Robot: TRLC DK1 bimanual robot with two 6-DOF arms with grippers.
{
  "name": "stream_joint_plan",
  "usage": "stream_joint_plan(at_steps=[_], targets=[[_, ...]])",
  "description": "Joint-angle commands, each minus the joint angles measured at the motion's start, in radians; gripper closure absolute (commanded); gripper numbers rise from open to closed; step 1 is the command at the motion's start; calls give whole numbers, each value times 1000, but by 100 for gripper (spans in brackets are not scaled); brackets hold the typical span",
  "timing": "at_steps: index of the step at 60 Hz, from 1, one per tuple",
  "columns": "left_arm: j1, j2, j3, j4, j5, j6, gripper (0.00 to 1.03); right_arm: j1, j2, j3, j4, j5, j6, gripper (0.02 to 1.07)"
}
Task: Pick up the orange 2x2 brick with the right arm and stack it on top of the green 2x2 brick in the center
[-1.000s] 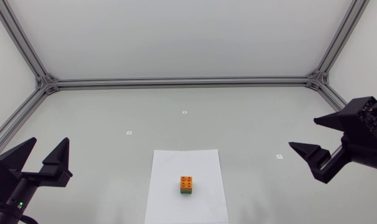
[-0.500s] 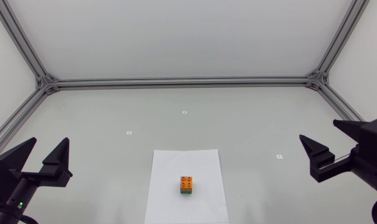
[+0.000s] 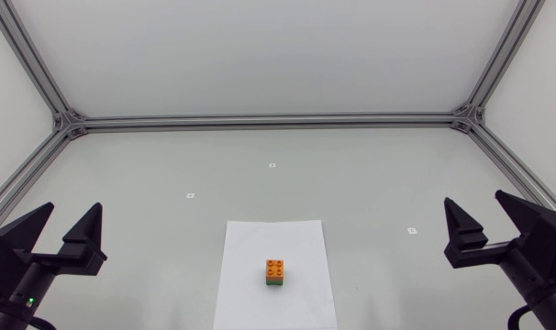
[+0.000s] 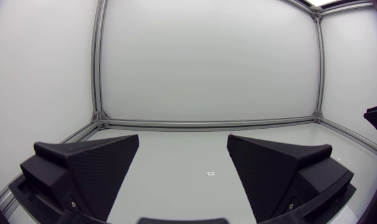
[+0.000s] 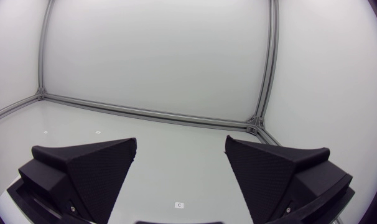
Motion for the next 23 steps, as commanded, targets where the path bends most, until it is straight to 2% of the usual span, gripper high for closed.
stream_joint_plan(at_steps=[1, 6, 23], targets=[[5, -8, -41, -15, 4, 13, 4, 8, -41, -58, 43, 15, 69, 6], [5, -8, -41, -15, 4, 13, 4, 10, -83, -104, 86, 30, 111, 6], [5, -8, -41, -13, 4, 13, 4, 10, -84, -105, 87, 30, 112, 6]])
